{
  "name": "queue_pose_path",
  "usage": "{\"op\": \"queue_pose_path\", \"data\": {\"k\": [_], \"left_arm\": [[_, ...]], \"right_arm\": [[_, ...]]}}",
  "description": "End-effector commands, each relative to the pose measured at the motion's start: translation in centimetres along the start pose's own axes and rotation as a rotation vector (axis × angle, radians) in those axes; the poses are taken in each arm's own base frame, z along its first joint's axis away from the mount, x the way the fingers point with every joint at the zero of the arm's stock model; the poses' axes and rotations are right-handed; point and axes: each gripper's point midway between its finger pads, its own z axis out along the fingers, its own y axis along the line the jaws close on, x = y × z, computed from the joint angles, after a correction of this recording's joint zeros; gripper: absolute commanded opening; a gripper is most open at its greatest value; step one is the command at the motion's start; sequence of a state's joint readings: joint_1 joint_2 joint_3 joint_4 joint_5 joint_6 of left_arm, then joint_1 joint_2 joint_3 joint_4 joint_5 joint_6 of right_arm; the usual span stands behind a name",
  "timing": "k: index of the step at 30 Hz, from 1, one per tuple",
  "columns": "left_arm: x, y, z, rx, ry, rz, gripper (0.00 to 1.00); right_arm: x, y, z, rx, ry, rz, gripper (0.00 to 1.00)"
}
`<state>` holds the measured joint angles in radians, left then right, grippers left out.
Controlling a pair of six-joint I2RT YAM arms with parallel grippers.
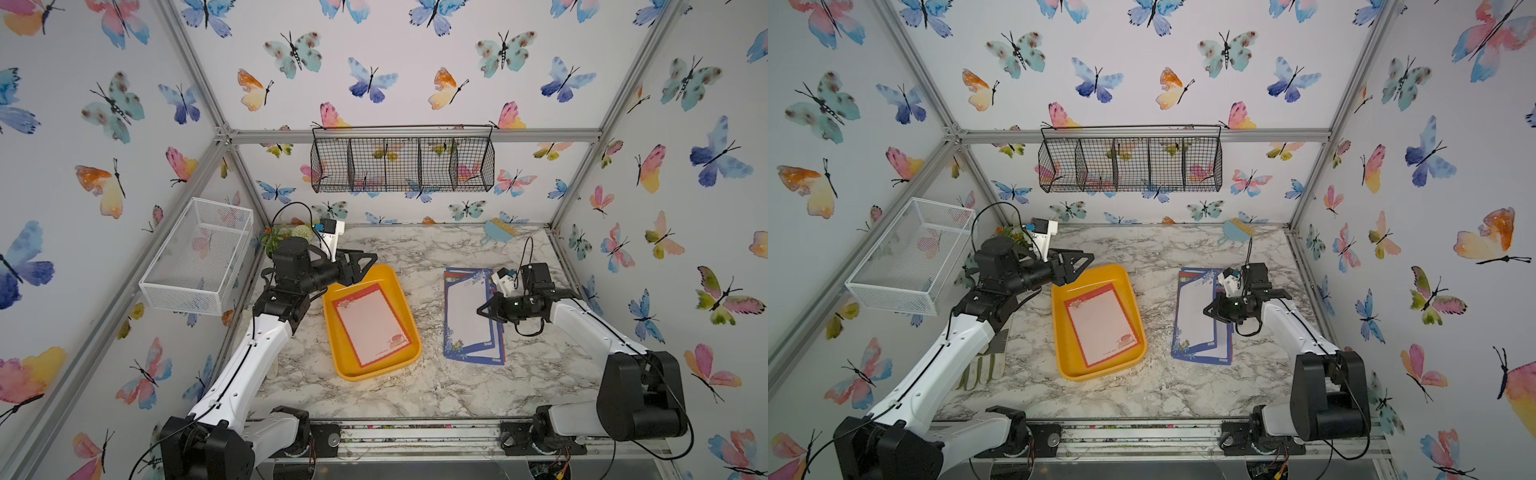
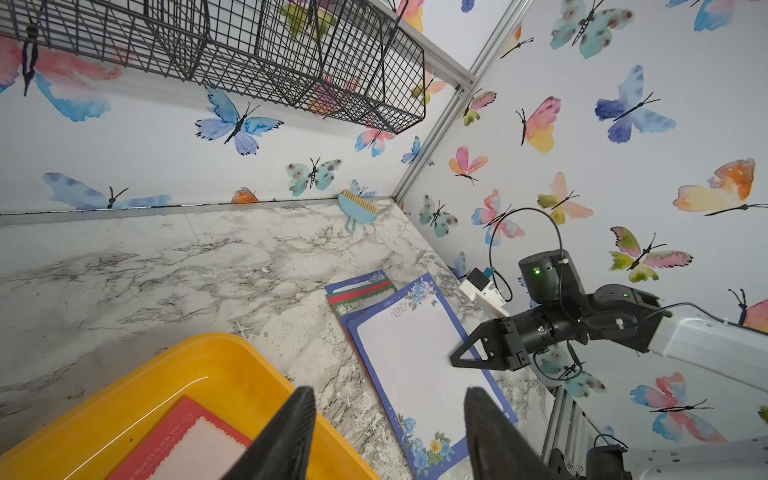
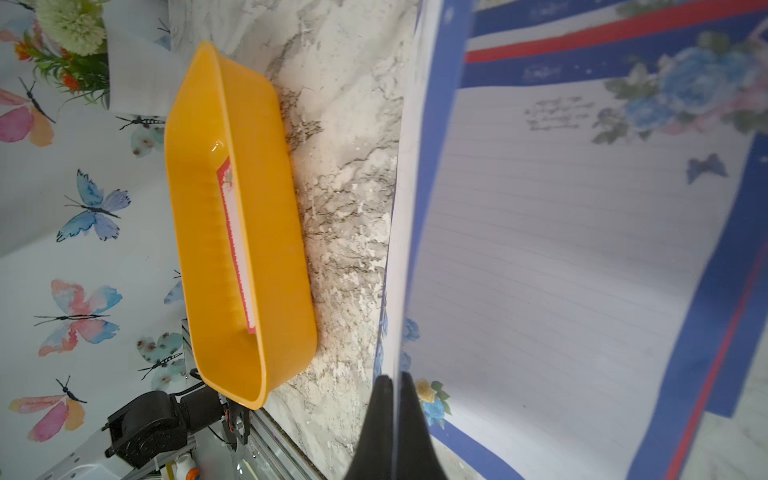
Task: Take out the stationery paper from the storage box
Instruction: Place the stationery paper at the center of the board.
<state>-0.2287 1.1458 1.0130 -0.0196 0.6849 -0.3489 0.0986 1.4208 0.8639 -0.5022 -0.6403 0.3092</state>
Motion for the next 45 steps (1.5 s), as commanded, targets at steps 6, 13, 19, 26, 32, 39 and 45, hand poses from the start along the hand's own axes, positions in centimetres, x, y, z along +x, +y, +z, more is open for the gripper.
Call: {"op": "queue_pose_path", "data": {"k": [6,13,19,26,32,39,45], "left_arm": [[1.6,3.0,-0.1,-0.126,0.026,-0.066,0.6],[5.6,8.4,-0.5,-0.392,0.148,-0.194,0.59],[9.5,11.2,-0.7,-0.517,0.292,-0.295,0.58],[13.3,12.9,-0.3,-0.552,0.398,-0.379,0.59],[16.1,14.6,-1.1,-0.686,0.443,-0.499,0.61],[18.7,15.4,-1.5,-0.964,0.508,-0.559,0.63],[22.1,15.3,-1.3,-1.027,0.589,-0.65,0.66]], "right_arm": [[1.0,-3.1,1.8,0.031,0.083,0.074,0.02],[1.4,-5.5,2.2,0.144,0.11,0.109,0.02],[1.0,-6.3,1.6,0.208,0.079,0.112,0.02],[1.0,-6.7,2.0,0.213,0.109,0.12,0.22],[-2.5,-6.1,-1.8,0.342,-0.054,0.102,0.59],[-6.4,-1.0,-5.5,0.33,-0.218,-0.005,0.63],[-7.0,4.9,-3.8,0.2,-0.233,-0.111,0.63]]}}
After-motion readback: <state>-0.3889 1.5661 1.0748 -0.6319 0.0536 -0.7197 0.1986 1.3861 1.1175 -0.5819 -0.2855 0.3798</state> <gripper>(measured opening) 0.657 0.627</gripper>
